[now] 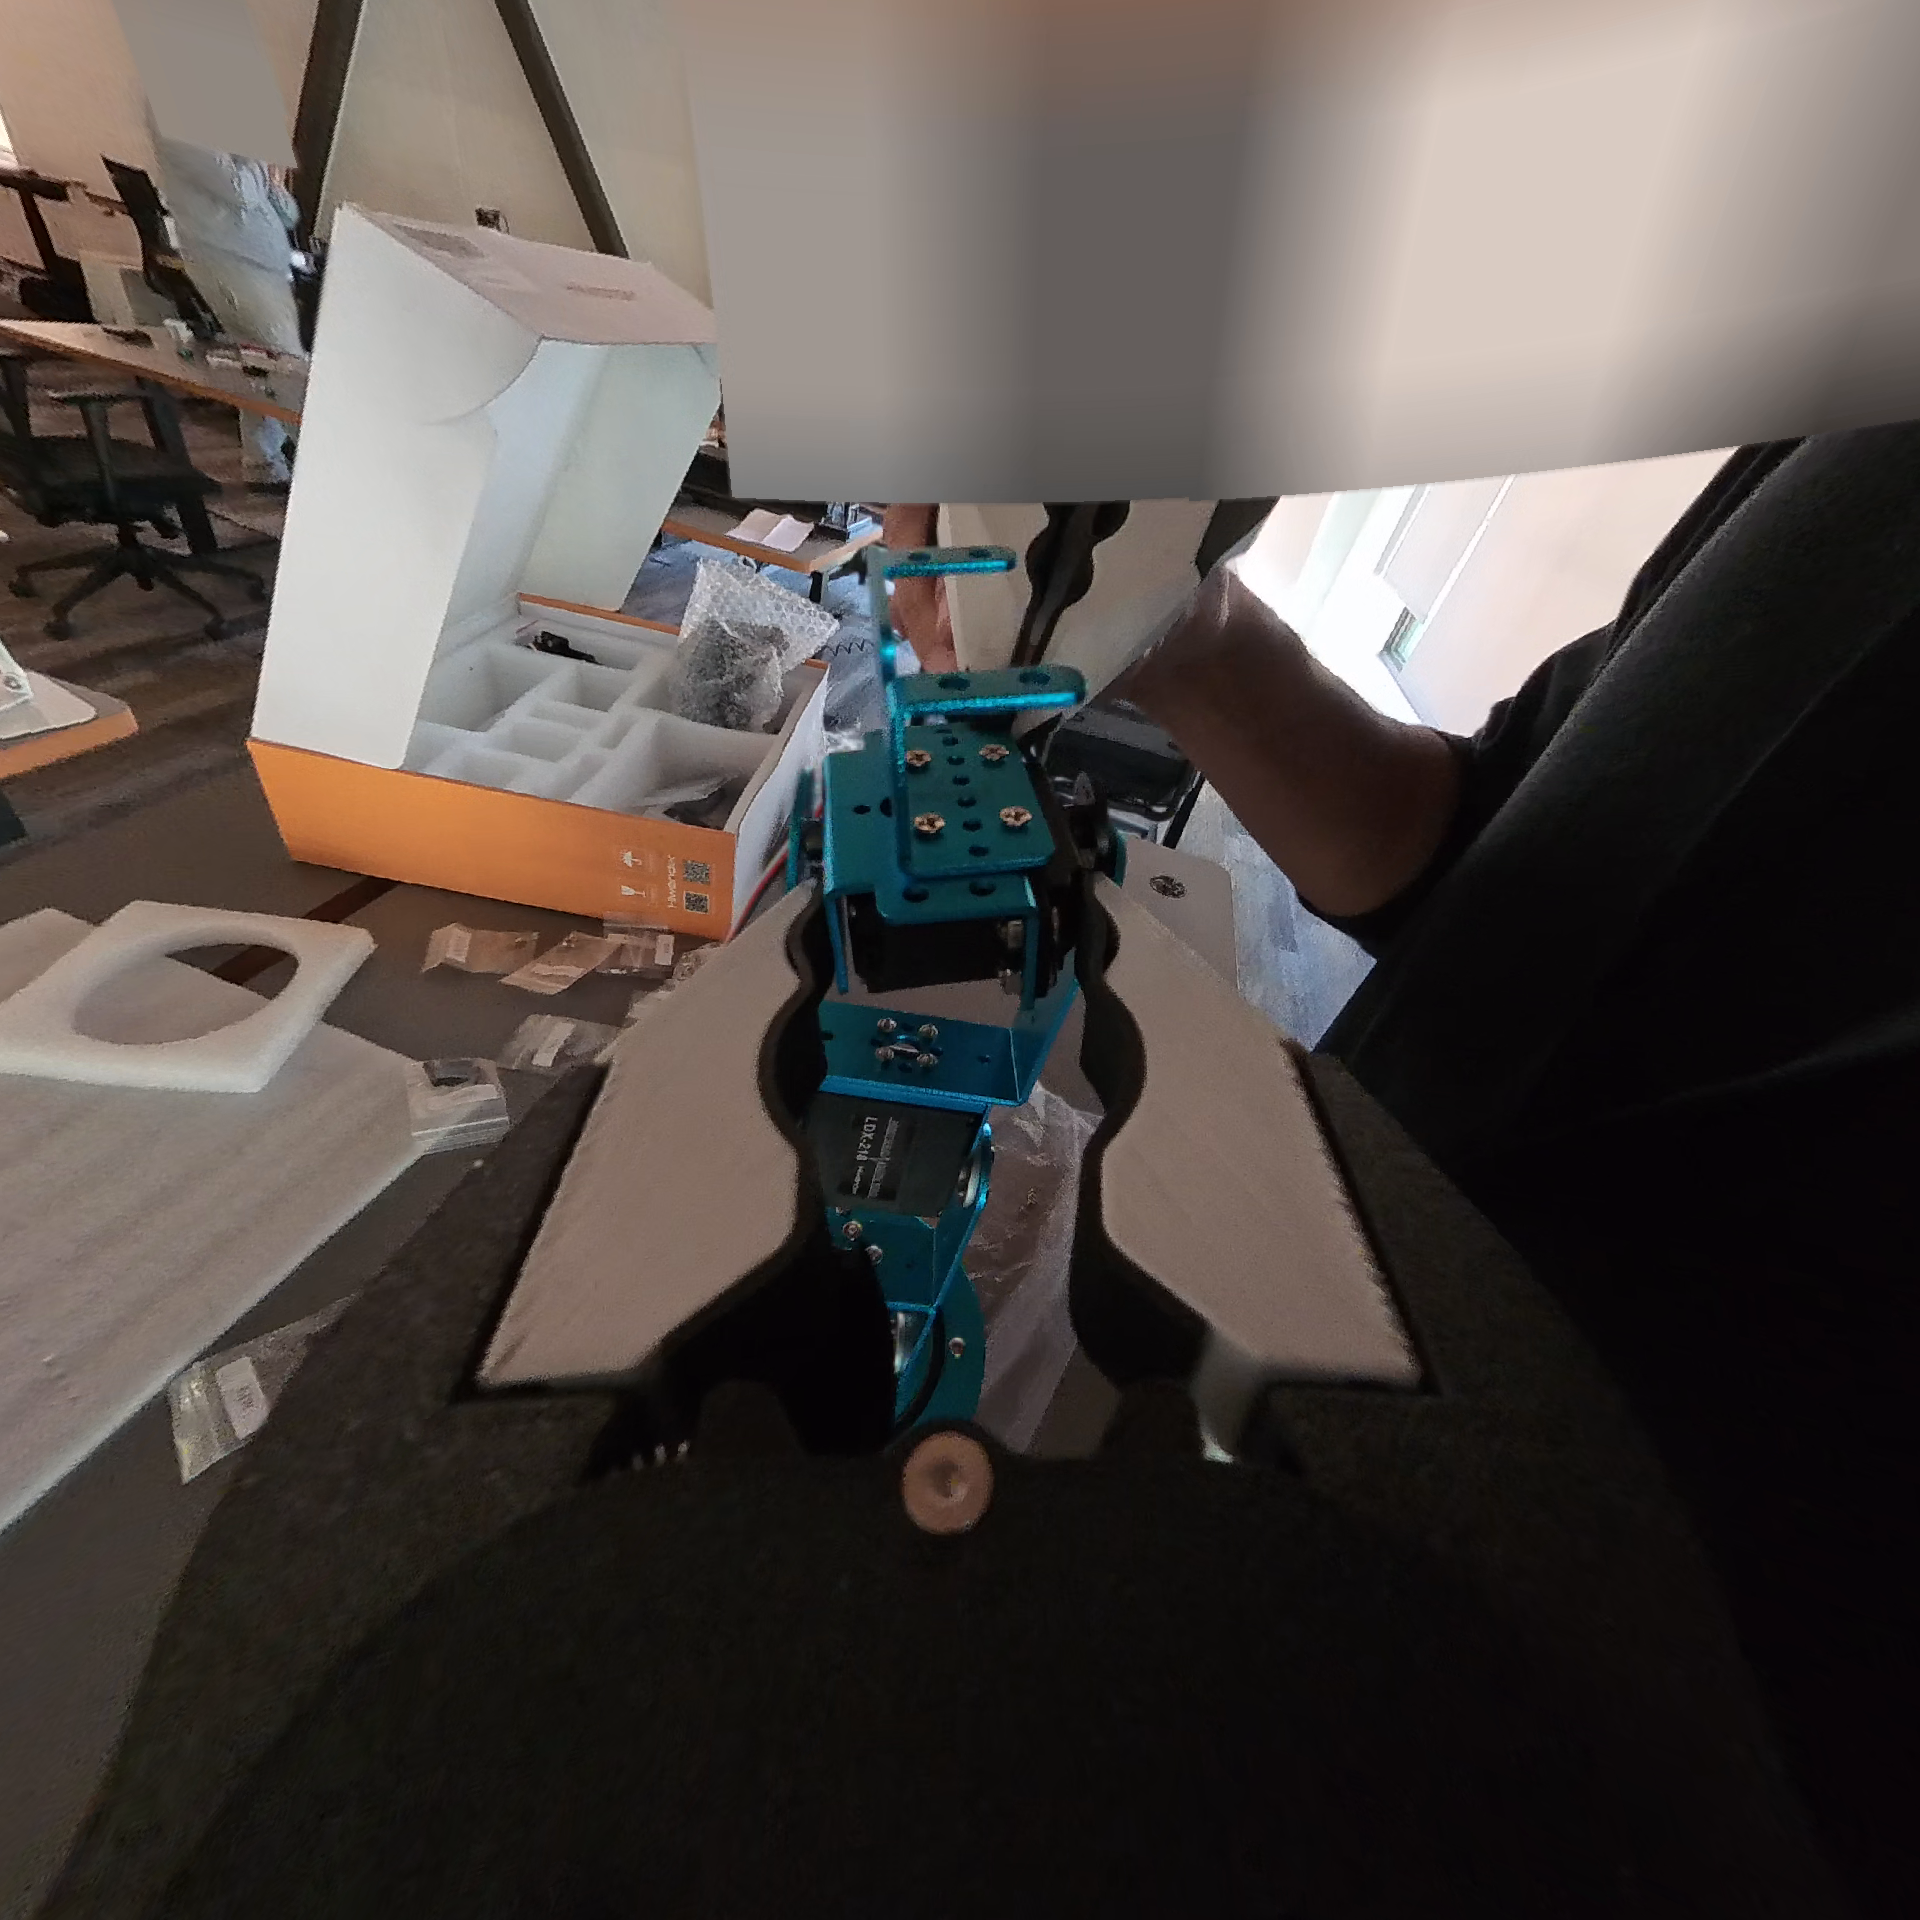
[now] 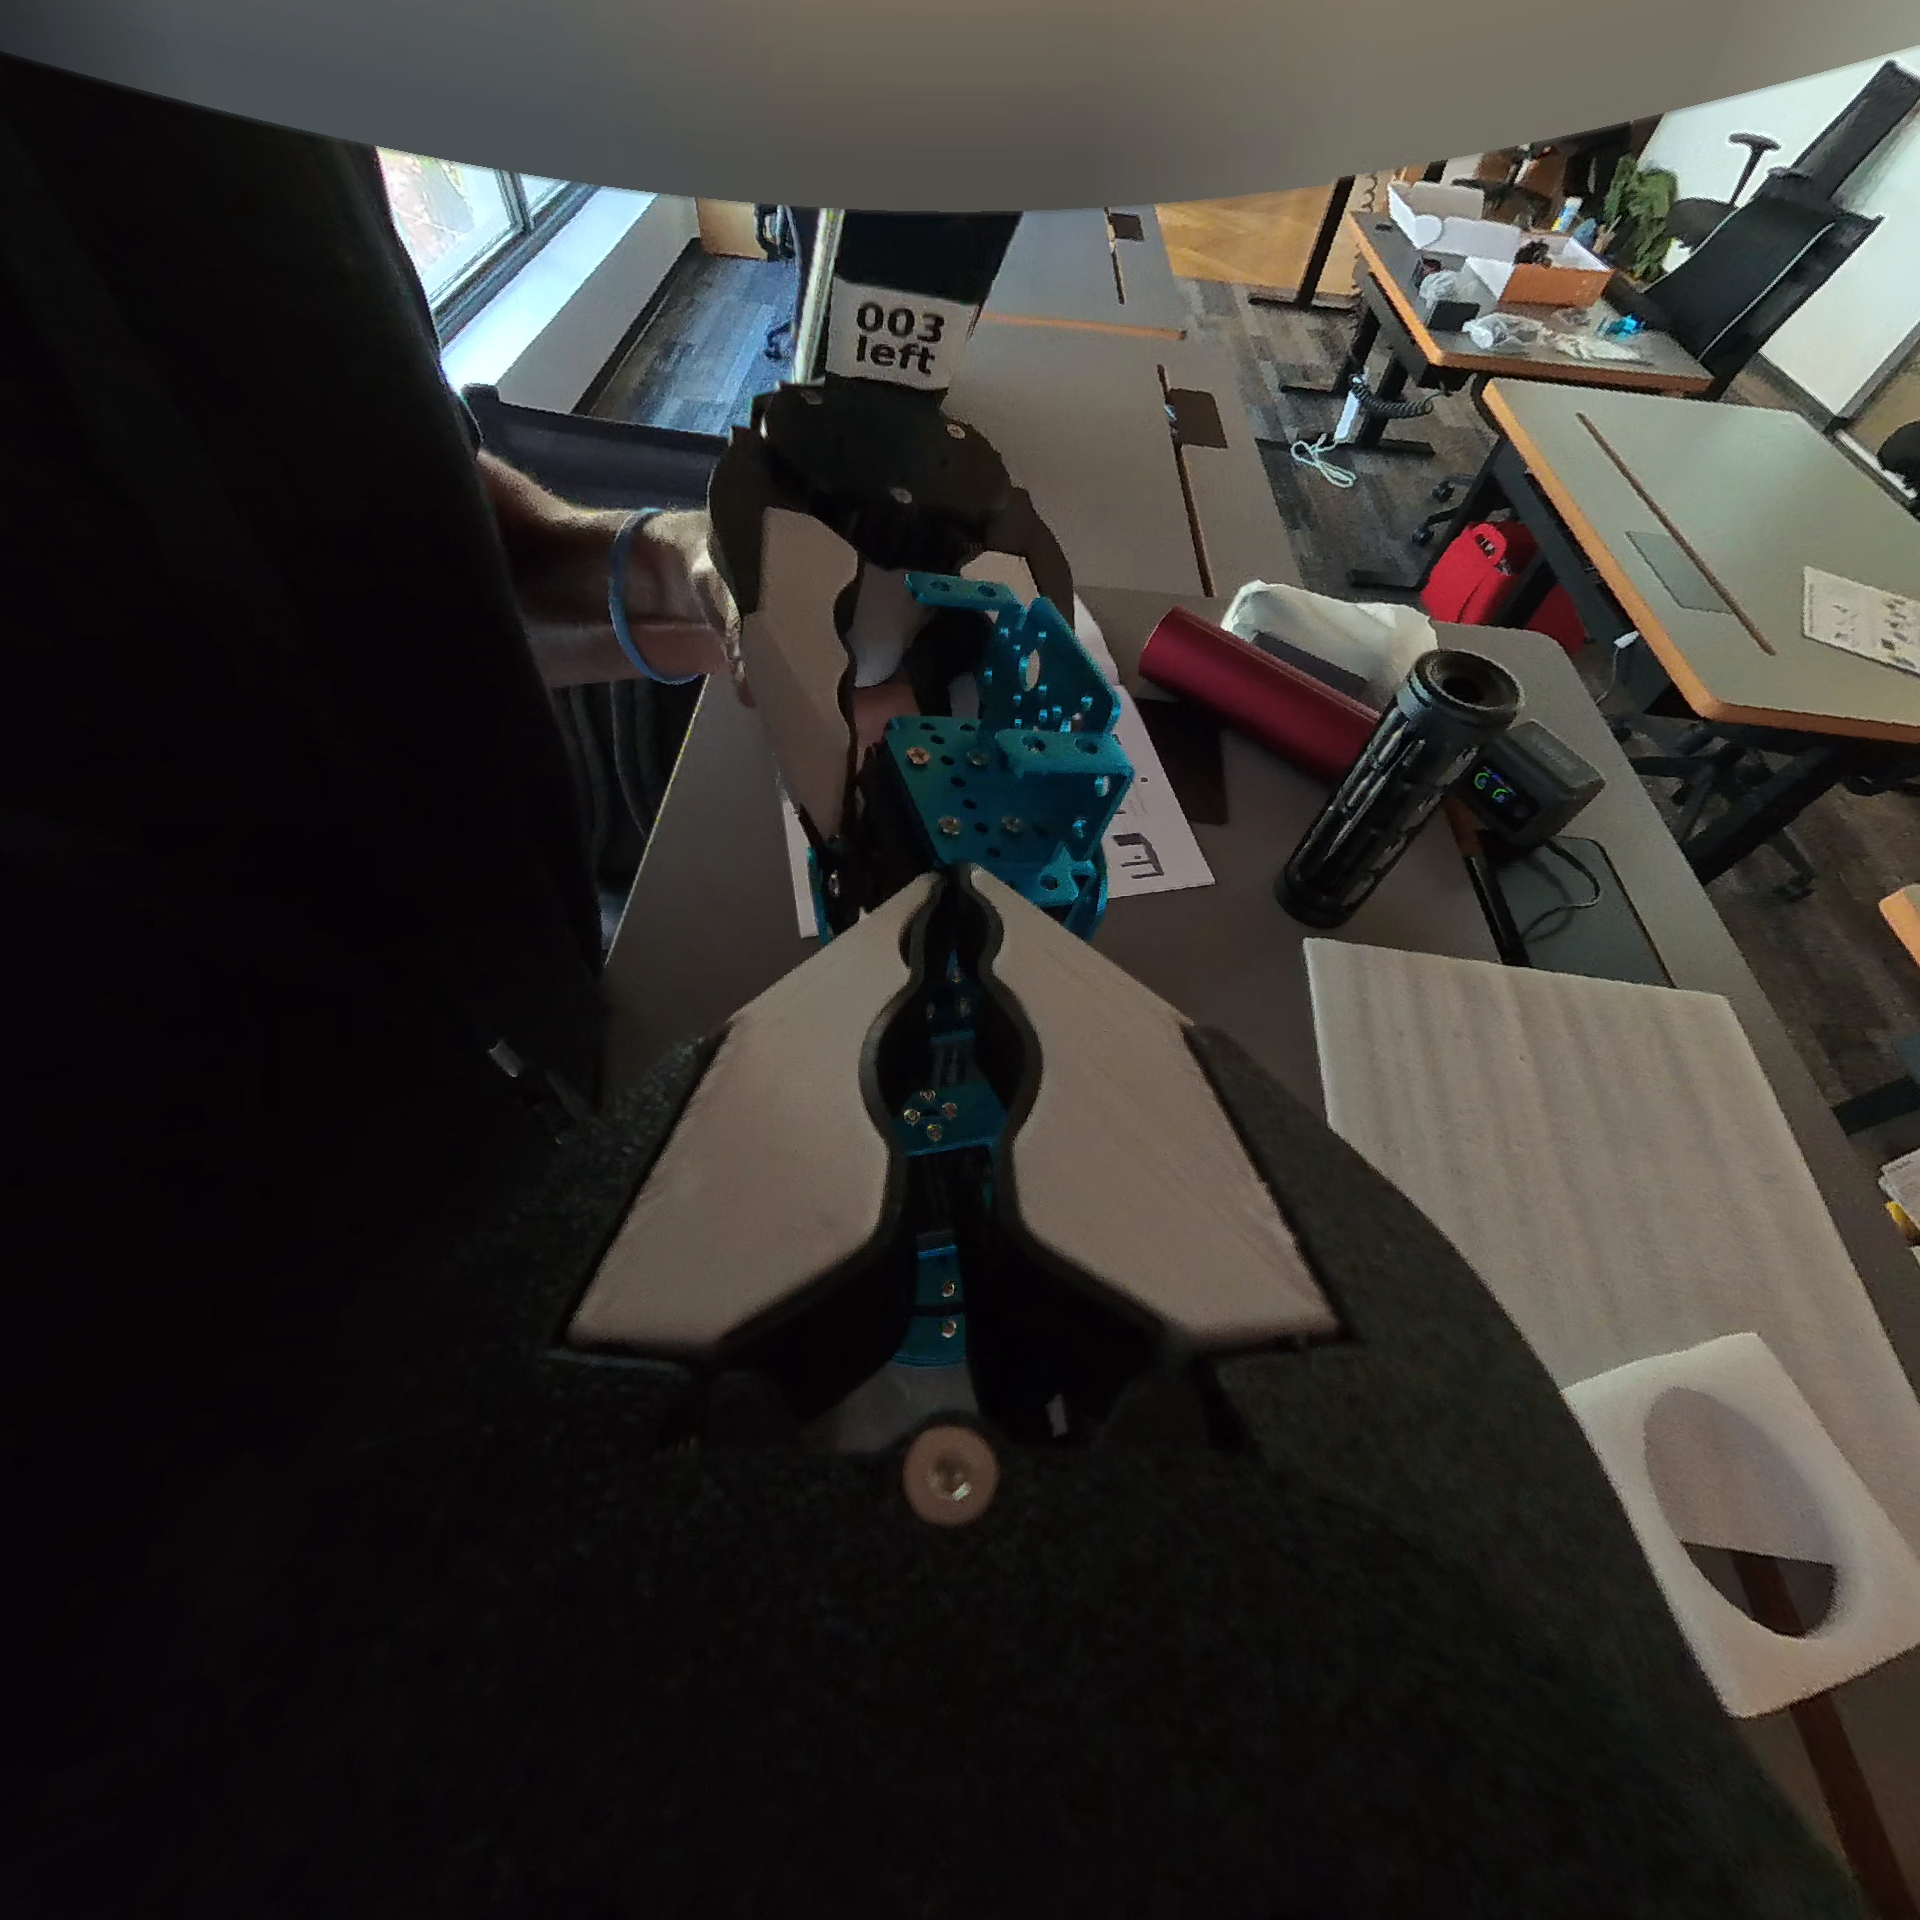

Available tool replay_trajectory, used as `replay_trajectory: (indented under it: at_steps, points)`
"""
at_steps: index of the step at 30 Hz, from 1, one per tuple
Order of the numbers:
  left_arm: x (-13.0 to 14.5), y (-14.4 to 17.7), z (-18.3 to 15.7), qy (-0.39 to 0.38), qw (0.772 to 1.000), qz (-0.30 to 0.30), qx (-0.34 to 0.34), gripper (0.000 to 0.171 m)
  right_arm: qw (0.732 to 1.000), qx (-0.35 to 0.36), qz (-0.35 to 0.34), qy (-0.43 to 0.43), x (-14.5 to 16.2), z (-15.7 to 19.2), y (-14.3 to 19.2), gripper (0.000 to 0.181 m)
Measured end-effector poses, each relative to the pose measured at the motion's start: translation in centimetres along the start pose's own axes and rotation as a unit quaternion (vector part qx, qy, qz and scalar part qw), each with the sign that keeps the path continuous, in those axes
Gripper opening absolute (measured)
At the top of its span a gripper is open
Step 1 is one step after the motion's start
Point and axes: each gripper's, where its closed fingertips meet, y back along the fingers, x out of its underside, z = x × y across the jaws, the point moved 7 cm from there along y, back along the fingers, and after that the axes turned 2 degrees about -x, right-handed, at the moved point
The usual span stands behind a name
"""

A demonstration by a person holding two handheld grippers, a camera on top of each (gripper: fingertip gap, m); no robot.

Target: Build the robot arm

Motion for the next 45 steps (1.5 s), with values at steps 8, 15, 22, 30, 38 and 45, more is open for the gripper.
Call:
replay_trajectory:
  at_steps: [8,15,22,30,38,45]
  points:
    - [0.0,0.2,-0.3,0.0,1.0,-0.003,-0.007,0.046,0.979,-0.078,-0.111,-0.153,0.9,-1.2,1.7,0.017]
    - [0.1,0.1,0.2,0.008,1.0,-0.014,-0.012,0.046,0.967,-0.109,-0.113,-0.201,2.6,-1.3,-0.8,0.011]
    - [0.1,0.0,0.2,0.017,1.0,-0.013,0.0,0.046,0.951,-0.141,-0.173,-0.213,3.6,-1.4,-0.9,0.008]
    - [0.3,0.4,0.4,0.055,0.998,-0.036,0.023,0.046,0.957,-0.132,-0.163,-0.199,3.6,-1.1,-1.0,0.008]
    - [0.8,0.7,0.2,0.024,0.998,-0.057,0.017,0.045,0.976,-0.079,-0.108,-0.173,2.1,-0.7,0.4,0.053]
    - [1.0,0.4,0.5,0.022,0.996,-0.074,0.042,0.045,0.992,-0.101,0.038,-0.071,0.5,-1.4,-3.3,0.07]
